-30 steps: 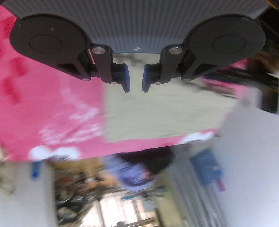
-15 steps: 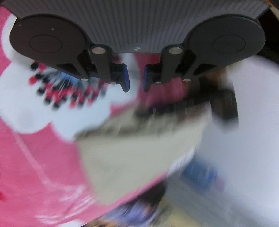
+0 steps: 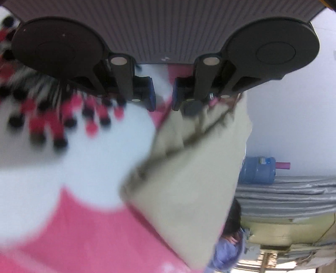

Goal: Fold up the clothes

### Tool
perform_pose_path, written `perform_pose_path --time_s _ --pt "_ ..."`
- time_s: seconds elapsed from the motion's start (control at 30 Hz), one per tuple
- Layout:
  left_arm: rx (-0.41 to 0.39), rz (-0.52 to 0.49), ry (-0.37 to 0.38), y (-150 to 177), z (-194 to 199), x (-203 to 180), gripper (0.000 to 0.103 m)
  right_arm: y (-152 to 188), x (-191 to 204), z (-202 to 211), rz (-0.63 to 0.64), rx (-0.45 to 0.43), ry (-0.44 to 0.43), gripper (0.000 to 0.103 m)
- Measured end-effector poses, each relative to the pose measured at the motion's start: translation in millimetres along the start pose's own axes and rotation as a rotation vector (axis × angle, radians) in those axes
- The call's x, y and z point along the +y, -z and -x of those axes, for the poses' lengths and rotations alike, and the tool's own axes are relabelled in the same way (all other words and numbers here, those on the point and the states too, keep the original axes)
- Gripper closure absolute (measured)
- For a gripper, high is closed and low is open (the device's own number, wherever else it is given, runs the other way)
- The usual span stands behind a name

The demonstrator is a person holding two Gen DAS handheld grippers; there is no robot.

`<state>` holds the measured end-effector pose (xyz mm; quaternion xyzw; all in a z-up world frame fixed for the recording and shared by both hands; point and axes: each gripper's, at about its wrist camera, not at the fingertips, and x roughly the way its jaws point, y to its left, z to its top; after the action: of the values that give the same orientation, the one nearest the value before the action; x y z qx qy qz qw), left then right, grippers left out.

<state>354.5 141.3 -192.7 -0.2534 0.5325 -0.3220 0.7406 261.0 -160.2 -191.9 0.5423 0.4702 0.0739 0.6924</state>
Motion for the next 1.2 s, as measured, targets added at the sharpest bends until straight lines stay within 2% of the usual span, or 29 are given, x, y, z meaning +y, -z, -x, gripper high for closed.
perform_pose_path --time_s 0.03,0.13,0.27,0.43,0.67,0.73,0.83,0.93,1.0,1.1,1.2 --pt "0.001 -0.006 0.008 0.8 -0.1 -0.5 0.090 2.4 -2.9 -1.0 -0.021 0.009 -0.013 0.086" --pt "0.006 0.037 0.070 2.6 0.4 3.8 0.095 2.5 -8.5 4.7 -0.095 -0.026 -0.067 0.085" --pt "-0.008 0.099 0.140 3.7 1.2 10.9 0.096 4.7 -21.1 1.4 -0.216 -0.074 -0.155 0.080" --pt "-0.020 0.168 0.199 4.9 -0.1 17.7 0.096 13.4 -24.5 -10.5 -0.280 -0.065 -0.220 0.078" --pt "-0.030 0.220 0.241 8.0 -3.0 23.8 0.098 17.5 -31.5 -18.0 -0.387 -0.070 -0.368 0.076" --pt "-0.030 0.200 0.239 8.0 -1.9 23.0 0.097 18.2 -27.2 -17.1 -0.367 -0.081 -0.371 0.078" --pt "-0.037 0.105 0.193 6.1 7.9 16.1 0.088 18.1 -23.2 -16.0 -0.341 -0.092 -0.385 0.094" --pt "-0.065 -0.043 0.128 2.5 26.4 1.6 0.082 12.7 -20.6 -6.4 -0.296 -0.108 -0.375 0.097" --pt "-0.097 -0.129 0.111 -0.9 40.2 -9.3 0.079 8.8 -19.1 -3.9 -0.270 -0.115 -0.359 0.098" --pt "-0.113 -0.183 0.122 -7.7 48.1 -17.5 0.079 5.2 -21.6 -4.2 -0.223 -0.111 -0.318 0.099" --pt "-0.080 -0.220 0.108 -17.3 28.8 -26.8 0.079 6.8 -21.5 -1.7 -0.183 -0.103 -0.279 0.099"
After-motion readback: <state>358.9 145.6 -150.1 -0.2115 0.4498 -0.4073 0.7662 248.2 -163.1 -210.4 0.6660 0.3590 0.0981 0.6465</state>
